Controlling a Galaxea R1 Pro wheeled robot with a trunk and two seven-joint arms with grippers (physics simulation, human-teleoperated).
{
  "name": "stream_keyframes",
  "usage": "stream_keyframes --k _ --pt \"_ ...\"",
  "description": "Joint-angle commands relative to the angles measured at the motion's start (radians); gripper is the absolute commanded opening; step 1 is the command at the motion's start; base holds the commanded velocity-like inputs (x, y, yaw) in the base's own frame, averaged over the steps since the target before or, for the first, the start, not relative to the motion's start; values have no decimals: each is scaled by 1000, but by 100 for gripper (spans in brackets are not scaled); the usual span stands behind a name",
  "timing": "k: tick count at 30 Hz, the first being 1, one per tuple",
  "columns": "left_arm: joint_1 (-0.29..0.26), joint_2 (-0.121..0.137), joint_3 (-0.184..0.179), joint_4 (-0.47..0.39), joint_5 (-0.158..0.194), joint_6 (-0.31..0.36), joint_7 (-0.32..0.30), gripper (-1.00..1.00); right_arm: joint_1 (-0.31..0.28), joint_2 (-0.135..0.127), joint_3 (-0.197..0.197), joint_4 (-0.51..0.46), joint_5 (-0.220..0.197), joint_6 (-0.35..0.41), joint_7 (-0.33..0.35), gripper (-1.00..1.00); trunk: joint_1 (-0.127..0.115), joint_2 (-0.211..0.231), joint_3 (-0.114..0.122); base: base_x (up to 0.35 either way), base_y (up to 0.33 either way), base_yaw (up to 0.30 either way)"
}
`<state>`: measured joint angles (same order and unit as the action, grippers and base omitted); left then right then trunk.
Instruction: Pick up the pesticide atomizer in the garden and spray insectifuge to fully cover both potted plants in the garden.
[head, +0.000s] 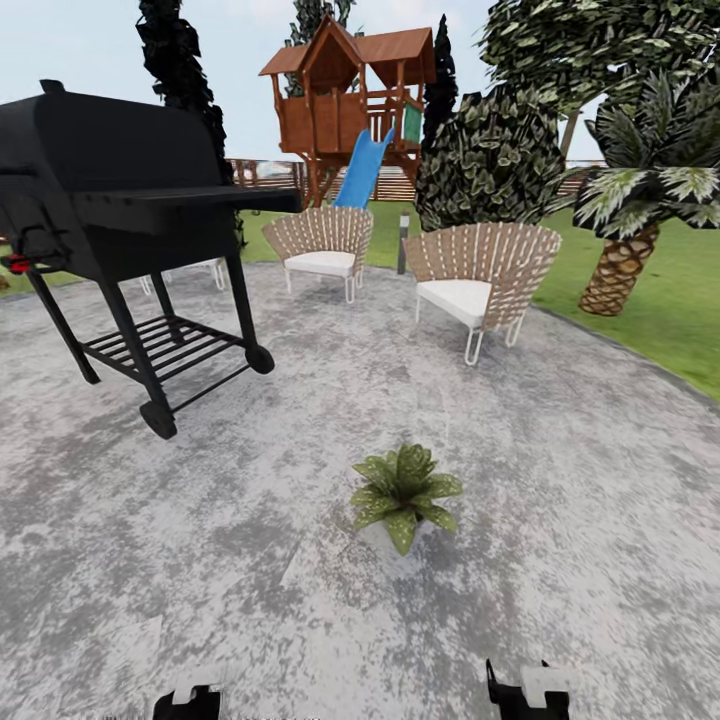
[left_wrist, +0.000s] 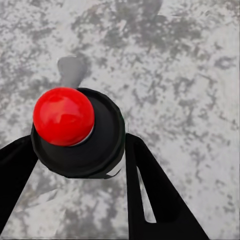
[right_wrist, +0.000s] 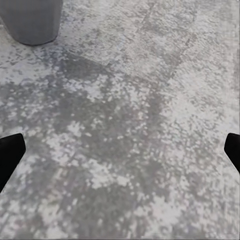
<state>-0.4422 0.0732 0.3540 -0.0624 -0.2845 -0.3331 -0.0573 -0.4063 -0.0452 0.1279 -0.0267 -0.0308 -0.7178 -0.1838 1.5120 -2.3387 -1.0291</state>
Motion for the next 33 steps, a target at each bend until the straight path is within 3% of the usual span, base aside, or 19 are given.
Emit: stream_keyframes --k 1,19,33 --pt "-1 0 12 1 -7 -3 -4 -100 0 5 8 0 -2 -2 -14 100 0 0 -1 0 0 283" --pt "-1 -1 15 1 -6 -5 -4 -100 1 11 15 1 0 1 -19 100 0 0 -1 0 -4 283" --pt "0 -1 14 1 -5 -6 -4 -100 1 11 15 2 1 1 -19 100 0 0 -1 0 -258 283"
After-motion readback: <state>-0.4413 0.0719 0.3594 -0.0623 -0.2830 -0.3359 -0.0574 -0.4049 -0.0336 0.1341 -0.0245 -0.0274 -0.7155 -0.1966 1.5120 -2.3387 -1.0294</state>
